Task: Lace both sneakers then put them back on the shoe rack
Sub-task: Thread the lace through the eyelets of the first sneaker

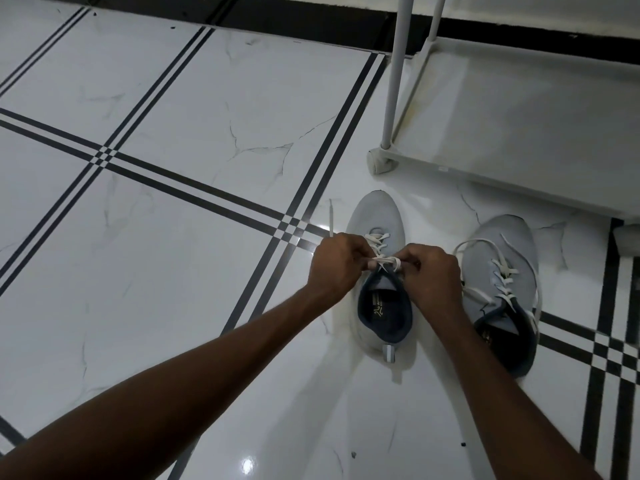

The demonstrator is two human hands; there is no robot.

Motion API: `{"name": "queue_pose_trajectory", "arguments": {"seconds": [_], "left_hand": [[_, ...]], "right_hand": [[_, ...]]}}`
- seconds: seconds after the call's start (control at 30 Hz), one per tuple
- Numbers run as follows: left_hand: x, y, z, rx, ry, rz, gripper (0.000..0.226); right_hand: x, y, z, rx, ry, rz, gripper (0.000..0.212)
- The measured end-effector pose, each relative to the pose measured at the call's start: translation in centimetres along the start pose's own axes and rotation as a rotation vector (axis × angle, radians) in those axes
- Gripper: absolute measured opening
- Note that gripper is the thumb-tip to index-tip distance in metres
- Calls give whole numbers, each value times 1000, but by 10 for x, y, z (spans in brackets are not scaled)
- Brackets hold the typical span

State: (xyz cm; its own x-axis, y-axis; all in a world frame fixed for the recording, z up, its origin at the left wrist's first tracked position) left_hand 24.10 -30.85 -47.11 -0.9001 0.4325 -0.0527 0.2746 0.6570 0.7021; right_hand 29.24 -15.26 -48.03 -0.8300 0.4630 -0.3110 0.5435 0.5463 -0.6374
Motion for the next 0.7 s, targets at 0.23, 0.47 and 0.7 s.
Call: {"name": "queue_pose_trajectory", "arguments": {"seconds": [0.23, 0.47, 0.7], "left_hand": [[-17, -42, -16, 230, -166, 13, 16], [-16, -53, -14, 139, -241, -14, 11], [-10, -55, -46, -315, -482, -115, 8]], "right_hand": [[4, 38, -8, -8, 146, 172, 21], [6, 40, -6, -117, 134, 192, 18], [19, 29, -32, -80, -349, 122, 14]]}}
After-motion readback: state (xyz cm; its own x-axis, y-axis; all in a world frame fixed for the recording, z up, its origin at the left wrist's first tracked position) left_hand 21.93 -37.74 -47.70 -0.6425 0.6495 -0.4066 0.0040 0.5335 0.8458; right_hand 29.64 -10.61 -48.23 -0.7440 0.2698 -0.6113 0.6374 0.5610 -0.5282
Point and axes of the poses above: each hand's wrist, its own x-axis towards the middle knuckle, its own z-axis out of the palm, y = z × x, the point moved 3 cm from there along x, towards the middle knuckle, and after that the axes turned 13 degrees about z, right-handed, at the moved point
